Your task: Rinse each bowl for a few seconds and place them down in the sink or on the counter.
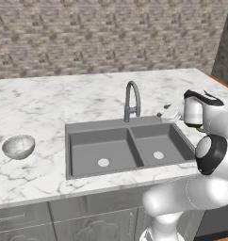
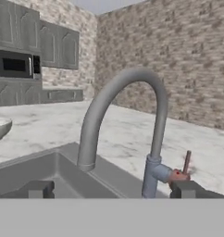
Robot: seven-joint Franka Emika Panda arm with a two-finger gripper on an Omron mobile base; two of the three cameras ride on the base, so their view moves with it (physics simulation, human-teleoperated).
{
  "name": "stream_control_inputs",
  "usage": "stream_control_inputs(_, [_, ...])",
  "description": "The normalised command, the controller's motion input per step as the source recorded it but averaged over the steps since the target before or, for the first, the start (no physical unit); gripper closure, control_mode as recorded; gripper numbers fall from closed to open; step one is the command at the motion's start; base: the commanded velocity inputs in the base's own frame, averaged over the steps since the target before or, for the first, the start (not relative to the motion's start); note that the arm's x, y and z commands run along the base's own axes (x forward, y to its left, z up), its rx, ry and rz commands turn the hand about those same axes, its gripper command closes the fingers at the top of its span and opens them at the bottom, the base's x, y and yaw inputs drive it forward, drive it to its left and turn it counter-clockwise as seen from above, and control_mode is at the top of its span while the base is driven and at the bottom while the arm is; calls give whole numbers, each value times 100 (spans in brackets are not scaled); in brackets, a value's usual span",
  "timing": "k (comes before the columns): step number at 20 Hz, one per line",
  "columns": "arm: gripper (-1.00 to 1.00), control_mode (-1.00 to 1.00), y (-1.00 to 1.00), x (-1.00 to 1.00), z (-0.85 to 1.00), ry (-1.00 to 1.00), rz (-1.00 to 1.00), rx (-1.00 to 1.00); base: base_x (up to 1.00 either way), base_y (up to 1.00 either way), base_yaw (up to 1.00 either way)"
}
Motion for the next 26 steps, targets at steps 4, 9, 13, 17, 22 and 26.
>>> stream_control_inputs(4, [-100,-100,3,64,0,-10,5,0,0,0,0])
stream_control_inputs(9, [-100,-100,2,50,-5,-1,0,1,0,0,0])
stream_control_inputs(13, [-100,-100,3,49,-2,0,2,0,0,0,0])
stream_control_inputs(17, [-100,-100,19,55,-7,0,3,0,0,0,0])
stream_control_inputs(22, [-100,-100,10,45,-15,0,5,1,0,0,0])
stream_control_inputs(26, [-100,-100,0,31,-17,0,4,3,0,0,0])
